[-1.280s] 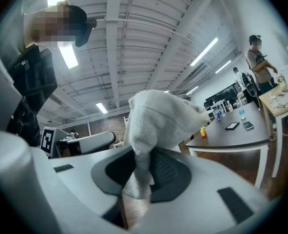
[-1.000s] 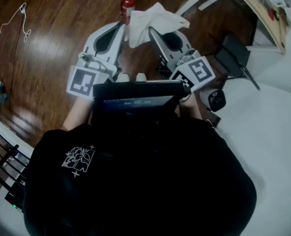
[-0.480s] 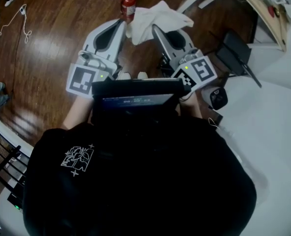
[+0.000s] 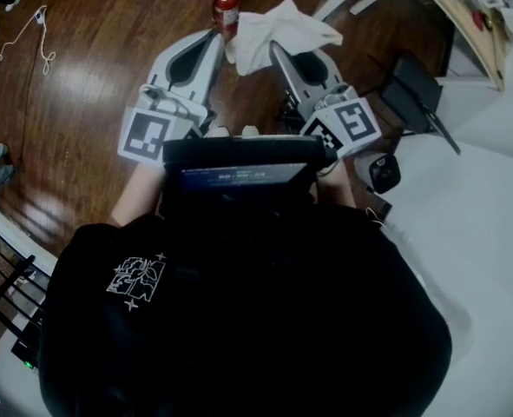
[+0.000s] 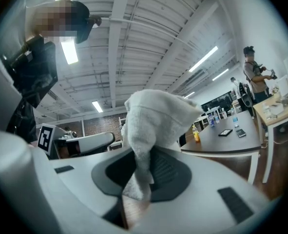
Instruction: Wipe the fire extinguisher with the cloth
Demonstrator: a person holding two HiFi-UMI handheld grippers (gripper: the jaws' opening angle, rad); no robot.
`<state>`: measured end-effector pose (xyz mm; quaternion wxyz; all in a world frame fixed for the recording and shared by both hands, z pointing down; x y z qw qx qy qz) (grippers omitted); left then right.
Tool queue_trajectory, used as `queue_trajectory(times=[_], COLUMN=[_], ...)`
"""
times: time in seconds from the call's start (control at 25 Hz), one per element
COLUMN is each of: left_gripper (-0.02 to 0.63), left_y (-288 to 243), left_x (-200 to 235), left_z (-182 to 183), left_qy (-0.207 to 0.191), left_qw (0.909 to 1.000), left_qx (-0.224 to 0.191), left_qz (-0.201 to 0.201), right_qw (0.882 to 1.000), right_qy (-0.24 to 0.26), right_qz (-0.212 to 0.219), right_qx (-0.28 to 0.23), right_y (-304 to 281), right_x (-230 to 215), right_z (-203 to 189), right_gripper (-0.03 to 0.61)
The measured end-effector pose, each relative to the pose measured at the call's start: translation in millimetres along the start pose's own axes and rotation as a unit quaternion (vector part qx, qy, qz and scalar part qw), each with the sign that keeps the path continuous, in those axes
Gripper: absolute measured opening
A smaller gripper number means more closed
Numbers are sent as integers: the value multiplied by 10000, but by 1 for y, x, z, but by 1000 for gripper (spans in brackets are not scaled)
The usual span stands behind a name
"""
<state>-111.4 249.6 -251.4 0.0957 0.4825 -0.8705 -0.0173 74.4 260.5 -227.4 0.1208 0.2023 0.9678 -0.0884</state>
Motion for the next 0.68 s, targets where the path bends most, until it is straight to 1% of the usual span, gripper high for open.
queue_trajectory(times=[0.16, 0.24, 0.28, 0.36, 0.48, 0.68], left_gripper=[-2, -2, -2, -2, -2, -2], left_y=[7, 9, 7, 0, -7, -17], left_x=[12, 16, 16, 12, 9, 13], left_z=[-37, -51, -51, -38, -24, -32], left_qy=[-95, -113, -93, -51, -72, -32], left_qw=[9997, 9998, 9999, 9999, 9999, 9997], left_qx=[196, 167, 59, -139, 60, 210], left_qz=[53, 60, 50, 27, 85, 135], right_qw=[9999, 9999, 9999, 9998, 9997, 9996], right_qy=[38, 59, 66, 77, 94, 82], right_qz=[-103, -143, -159, -191, -225, -253], right_qx=[-20, -13, -14, -13, -3, 17], right_y=[2, 3, 3, 3, 2, -1], right_x=[-4, -5, -5, -3, -3, -12], right_z=[-12, -18, -20, -22, -20, -17], right_gripper=[95, 95, 95, 95, 95, 95])
Point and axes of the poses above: the fingertips, and each gripper's own axes: y backward along the fingers, x to its left, z out of its top, the point moved 7 cm from there along y, backward along the fingers, and after that the axes turned 14 degrees about -z, right-handed, at the moved point
